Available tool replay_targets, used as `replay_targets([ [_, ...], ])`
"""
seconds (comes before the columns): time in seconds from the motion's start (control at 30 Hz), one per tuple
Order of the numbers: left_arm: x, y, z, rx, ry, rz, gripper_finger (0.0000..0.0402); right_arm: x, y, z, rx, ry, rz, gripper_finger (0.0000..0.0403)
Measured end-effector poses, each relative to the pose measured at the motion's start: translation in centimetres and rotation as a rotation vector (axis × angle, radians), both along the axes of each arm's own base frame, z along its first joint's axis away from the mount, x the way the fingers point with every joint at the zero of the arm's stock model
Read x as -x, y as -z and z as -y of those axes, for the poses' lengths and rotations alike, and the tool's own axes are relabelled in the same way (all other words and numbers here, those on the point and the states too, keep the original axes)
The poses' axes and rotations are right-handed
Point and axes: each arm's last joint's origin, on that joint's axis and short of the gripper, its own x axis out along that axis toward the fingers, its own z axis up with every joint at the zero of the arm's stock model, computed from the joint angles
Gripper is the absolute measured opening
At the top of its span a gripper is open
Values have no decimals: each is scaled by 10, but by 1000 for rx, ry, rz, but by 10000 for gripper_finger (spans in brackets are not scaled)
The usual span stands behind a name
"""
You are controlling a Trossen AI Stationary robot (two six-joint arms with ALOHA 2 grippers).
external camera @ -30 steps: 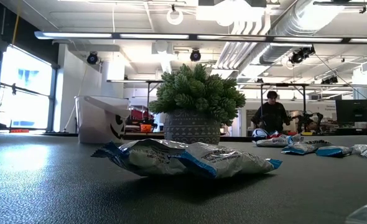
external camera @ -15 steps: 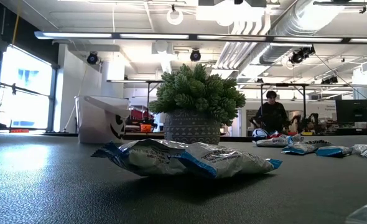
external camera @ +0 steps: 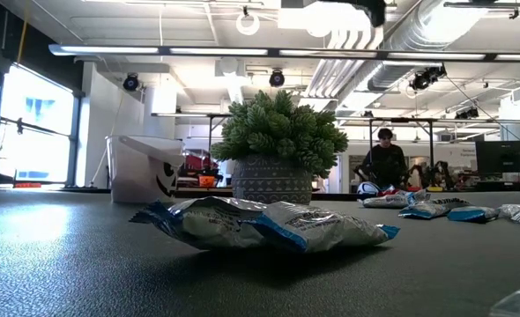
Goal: Organize candy in baskets
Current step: Put the red gummy into the purple bucket, then put the blue gummy into the purple bucket
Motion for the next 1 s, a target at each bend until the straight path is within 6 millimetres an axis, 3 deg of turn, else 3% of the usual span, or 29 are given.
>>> replay_targets([
  [0.13, 31, 16, 42, 265, -77, -349, 1, 7, 12, -8, -92, -21, -125, 190],
  [0.23, 41, 21, 72, 364, -105, -475, 1, 10, 20, -13, -127, -22, -206, 185],
  [0.47, 32, 40, 127, 323, -182, -546, 14, 12, 28, -21, -172, -29, -286, 183],
  [0.6, 25, 56, 154, 269, -89, -646, 42, 13, 28, -29, -187, -58, -288, 183],
  [0.8, 18, 73, 175, 250, -8, -752, 88, 15, 29, -39, -233, -129, -300, 183],
  [1.0, 8, 74, 171, 246, 23, -719, 120, 22, 38, -45, -360, -113, -416, 183],
])
